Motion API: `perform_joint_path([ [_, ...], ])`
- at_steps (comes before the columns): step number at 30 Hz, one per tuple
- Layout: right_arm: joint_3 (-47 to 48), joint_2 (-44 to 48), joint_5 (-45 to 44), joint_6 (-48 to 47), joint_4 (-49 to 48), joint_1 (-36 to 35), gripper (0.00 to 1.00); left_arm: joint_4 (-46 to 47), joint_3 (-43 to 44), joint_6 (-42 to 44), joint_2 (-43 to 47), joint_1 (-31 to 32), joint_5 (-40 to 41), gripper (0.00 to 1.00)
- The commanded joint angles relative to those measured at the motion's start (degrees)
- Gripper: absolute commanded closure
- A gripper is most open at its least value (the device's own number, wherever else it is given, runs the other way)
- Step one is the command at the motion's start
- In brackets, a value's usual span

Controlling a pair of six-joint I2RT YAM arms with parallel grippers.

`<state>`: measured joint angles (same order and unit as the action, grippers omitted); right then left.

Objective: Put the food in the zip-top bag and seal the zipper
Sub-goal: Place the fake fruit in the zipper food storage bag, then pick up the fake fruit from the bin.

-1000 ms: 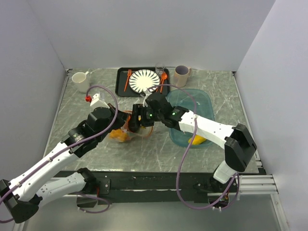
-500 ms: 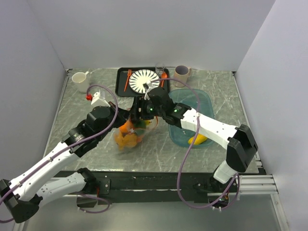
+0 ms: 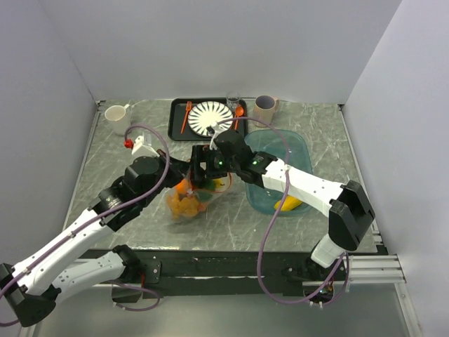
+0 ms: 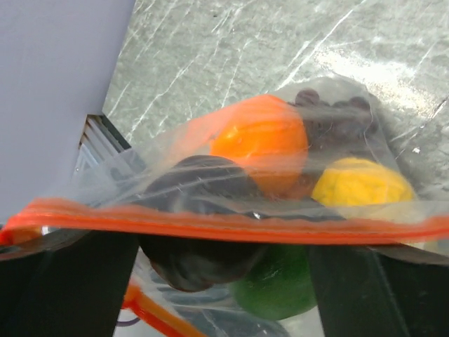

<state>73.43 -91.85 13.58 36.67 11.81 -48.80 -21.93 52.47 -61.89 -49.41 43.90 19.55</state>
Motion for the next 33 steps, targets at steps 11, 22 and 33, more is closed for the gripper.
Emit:
perform_joint_path([
  [11,-3.1,12.0,-3.9,-2.7,2.1,0.1,0.34,-1.5,-1.8,-3.9,5.7,0.2,8.1,0.96],
  [22,-13.6,23.3,-26.3,4.1,15.7,7.7,0.55,-4.0,1.6,0.0,-0.9,0.2,5.2,0.99],
  [33,-19.9,27.3,-33.6,14.0,26.4,17.2,0.14,-1.6,0.8,0.5,-0.6,0.2,5.1,0.99],
])
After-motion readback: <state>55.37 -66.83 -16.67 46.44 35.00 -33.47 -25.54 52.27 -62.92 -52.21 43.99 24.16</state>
